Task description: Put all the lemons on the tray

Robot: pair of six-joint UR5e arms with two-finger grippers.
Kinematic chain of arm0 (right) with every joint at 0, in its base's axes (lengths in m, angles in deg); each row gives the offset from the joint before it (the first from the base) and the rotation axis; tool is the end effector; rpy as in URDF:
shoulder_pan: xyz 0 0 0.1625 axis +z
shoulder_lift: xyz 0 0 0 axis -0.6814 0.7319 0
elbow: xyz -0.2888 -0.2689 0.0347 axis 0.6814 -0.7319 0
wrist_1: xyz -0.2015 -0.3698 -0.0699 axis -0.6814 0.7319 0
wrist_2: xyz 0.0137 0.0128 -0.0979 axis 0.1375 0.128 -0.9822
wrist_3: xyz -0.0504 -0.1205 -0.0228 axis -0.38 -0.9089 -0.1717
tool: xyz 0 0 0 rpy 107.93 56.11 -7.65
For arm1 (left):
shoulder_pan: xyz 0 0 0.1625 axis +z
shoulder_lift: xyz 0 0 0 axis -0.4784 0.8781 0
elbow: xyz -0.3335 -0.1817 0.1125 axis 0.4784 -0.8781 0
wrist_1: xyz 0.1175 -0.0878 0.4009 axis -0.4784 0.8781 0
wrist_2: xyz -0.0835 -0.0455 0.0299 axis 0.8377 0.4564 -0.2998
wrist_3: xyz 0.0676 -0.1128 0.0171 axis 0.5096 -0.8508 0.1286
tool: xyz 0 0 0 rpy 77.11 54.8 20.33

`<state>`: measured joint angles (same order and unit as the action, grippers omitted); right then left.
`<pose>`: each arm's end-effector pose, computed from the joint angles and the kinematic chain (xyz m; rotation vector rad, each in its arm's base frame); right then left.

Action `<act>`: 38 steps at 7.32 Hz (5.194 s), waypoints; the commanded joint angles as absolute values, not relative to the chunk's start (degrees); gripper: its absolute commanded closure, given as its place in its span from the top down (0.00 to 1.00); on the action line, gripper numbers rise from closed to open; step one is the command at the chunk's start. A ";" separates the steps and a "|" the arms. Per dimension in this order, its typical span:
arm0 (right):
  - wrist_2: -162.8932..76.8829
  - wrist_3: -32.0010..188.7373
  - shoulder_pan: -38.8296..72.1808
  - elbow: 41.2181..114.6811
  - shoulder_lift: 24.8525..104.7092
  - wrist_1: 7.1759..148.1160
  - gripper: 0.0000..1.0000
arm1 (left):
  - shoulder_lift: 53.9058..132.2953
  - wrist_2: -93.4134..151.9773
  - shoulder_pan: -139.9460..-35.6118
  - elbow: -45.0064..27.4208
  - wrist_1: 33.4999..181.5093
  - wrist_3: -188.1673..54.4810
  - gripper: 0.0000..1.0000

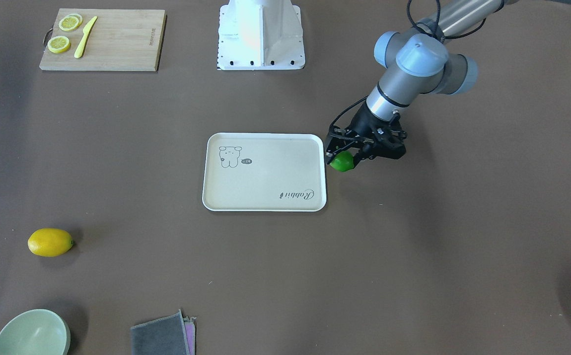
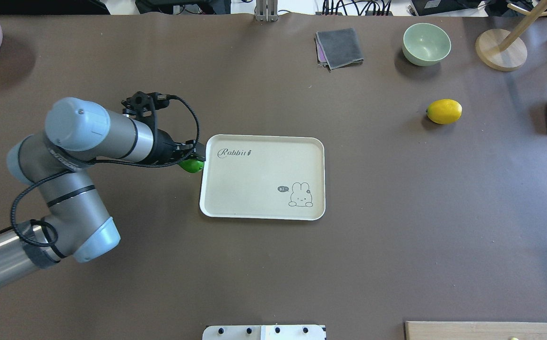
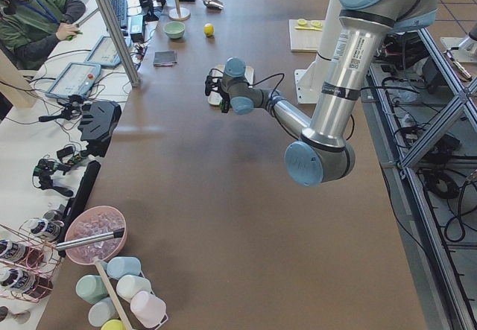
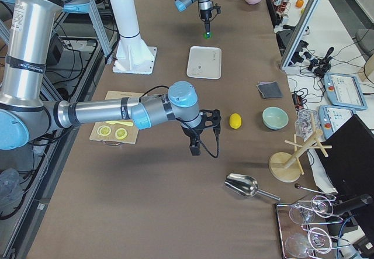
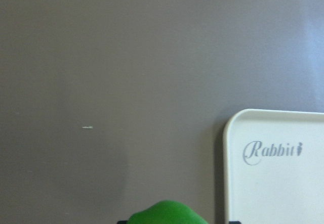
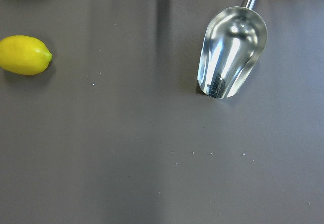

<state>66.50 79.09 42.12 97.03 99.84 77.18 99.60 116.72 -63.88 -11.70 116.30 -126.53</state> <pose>0.0067 -0.4309 0.5509 0.1991 -0.7864 0.0678 0.5039 -0.4673 0.2781 0.2167 1.1408 -0.1167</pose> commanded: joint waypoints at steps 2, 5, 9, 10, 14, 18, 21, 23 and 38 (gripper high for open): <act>66.51 79.09 42.12 97.01 99.83 77.19 1.00 | 104.62 113.31 -60.93 -7.47 116.20 -127.88 0.90; 66.42 78.65 42.12 97.02 99.65 73.16 1.00 | 103.39 114.00 -63.80 -9.57 114.55 -125.26 0.98; 63.37 89.85 35.13 92.29 91.24 74.03 1.00 | 93.06 126.81 -81.01 -18.37 94.06 -86.06 0.98; 61.43 93.73 31.09 90.35 87.82 73.59 1.00 | 89.36 129.28 -84.88 -18.54 94.75 -78.73 0.98; 49.91 107.04 15.69 84.12 74.63 73.50 1.00 | 88.01 129.13 -86.06 -18.55 94.85 -77.16 0.98; 43.58 89.37 13.91 75.05 66.62 73.58 1.00 | 88.01 129.13 -85.98 -18.37 94.94 -77.69 0.98; 43.83 76.19 14.61 74.86 66.78 73.50 1.00 | 88.01 129.13 -85.98 -18.20 94.94 -77.78 0.98; 43.14 79.45 14.27 77.15 65.73 72.89 0.98 | 86.96 129.13 -86.06 -18.72 95.11 -77.78 0.98; 41.21 36.73 10.66 64.95 64.50 69.21 0.98 | 83.97 129.65 -85.71 -18.11 102.49 -82.00 0.98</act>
<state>41.90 36.66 10.85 67.07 64.71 70.72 84.08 129.65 -85.71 -18.14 102.45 -81.96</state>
